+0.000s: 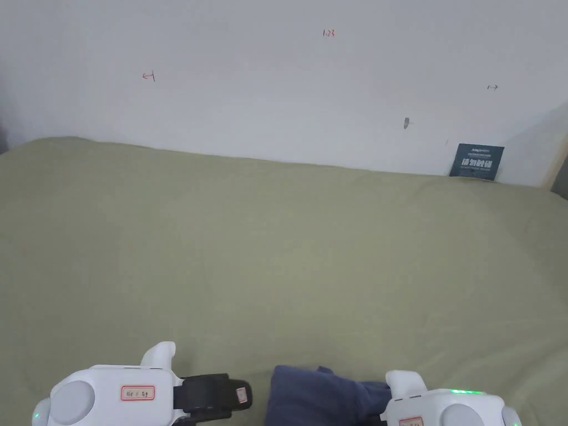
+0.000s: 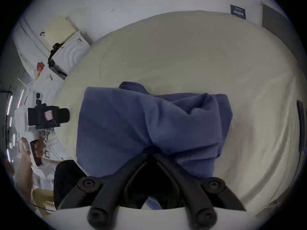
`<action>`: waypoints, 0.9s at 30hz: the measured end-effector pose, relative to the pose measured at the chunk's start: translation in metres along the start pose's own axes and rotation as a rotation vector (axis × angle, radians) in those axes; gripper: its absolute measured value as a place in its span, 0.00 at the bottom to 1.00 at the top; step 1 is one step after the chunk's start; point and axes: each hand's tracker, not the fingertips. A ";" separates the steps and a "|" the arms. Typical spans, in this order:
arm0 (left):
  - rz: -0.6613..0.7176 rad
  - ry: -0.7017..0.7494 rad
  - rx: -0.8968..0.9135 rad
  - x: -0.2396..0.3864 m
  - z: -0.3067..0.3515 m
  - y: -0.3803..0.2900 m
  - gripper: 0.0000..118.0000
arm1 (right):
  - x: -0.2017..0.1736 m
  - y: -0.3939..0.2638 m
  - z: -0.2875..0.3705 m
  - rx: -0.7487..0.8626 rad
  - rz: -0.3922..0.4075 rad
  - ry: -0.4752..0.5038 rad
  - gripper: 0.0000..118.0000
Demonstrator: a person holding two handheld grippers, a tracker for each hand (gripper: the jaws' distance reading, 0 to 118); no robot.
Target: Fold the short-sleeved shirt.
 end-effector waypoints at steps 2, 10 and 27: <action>0.019 -0.013 -0.031 -0.001 -0.015 0.000 0.95 | -0.008 0.002 0.001 -0.001 0.027 -0.029 0.00; 0.092 -0.220 0.003 0.001 -0.079 -0.018 0.95 | 0.000 -0.006 0.002 0.038 -0.002 -0.007 0.00; 0.061 -0.126 -0.089 0.006 -0.058 0.012 0.17 | -0.066 -0.014 0.034 0.362 0.188 -0.158 0.00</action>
